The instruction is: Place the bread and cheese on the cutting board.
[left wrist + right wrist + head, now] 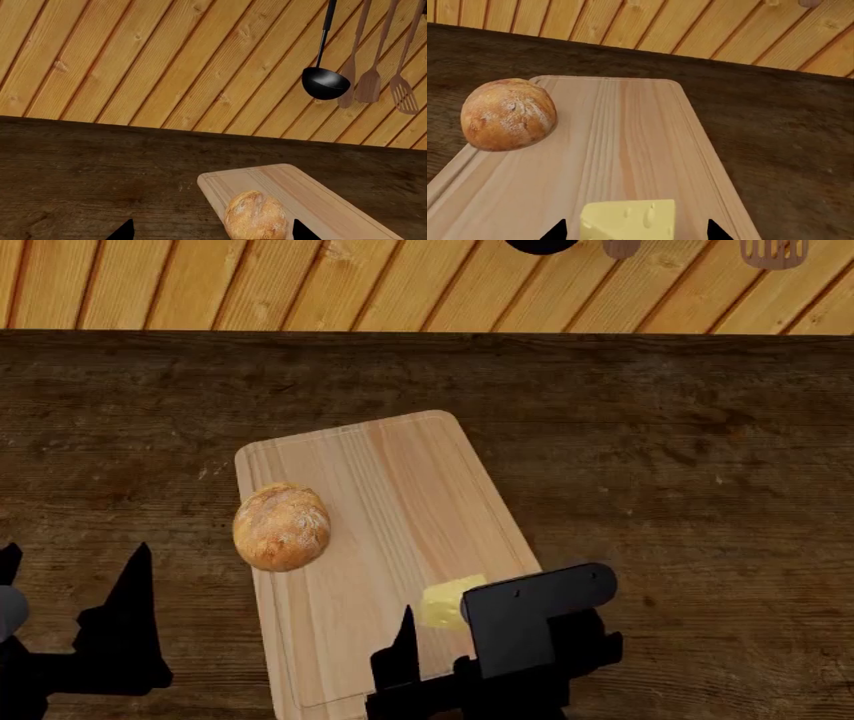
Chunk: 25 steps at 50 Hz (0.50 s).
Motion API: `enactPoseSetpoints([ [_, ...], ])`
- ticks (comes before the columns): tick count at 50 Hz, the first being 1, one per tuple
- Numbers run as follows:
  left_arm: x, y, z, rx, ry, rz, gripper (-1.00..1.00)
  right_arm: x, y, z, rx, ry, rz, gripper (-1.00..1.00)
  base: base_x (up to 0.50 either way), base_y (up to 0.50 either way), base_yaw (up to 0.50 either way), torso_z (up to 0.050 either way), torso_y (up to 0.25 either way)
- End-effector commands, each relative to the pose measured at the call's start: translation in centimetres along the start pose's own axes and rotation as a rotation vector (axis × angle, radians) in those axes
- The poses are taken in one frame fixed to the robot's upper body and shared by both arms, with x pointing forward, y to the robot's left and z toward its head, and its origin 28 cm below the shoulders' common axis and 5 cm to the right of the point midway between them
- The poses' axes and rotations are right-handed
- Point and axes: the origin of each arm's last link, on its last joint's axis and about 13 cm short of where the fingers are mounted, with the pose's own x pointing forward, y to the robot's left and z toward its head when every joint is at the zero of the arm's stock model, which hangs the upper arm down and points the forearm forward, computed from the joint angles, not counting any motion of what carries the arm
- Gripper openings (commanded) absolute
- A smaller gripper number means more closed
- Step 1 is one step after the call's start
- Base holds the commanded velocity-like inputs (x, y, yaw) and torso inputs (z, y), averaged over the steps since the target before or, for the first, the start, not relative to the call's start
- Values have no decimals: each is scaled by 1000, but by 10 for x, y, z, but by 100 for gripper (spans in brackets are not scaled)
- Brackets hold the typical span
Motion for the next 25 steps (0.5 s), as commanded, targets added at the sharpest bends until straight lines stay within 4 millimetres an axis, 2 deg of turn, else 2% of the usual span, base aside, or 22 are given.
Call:
enactPoseSetpoints([
  [1, 0, 0, 0, 0, 1, -1, 100, -2, 1, 0, -9, 3, 4, 100, 0, 0, 0, 0, 0],
  [16, -1, 0, 1, 0, -5, 0, 100, -28, -3, 35, 18, -141, -16, 100, 0, 0, 0, 0, 0],
  [18, -1, 0, 1, 0, -5, 0, 100, -29, -3, 35, 18, -141, -16, 100, 0, 0, 0, 0, 0],
  [20, -1, 0, 1, 1, -7, 0, 100, -39, -3, 47, 25, -195, -27, 100, 0, 0, 0, 0, 0],
  [25, -2, 0, 4, -3, -13, 1, 100, -53, -3, 58, 51, -275, -54, 100, 0, 0, 0, 0, 0],
])
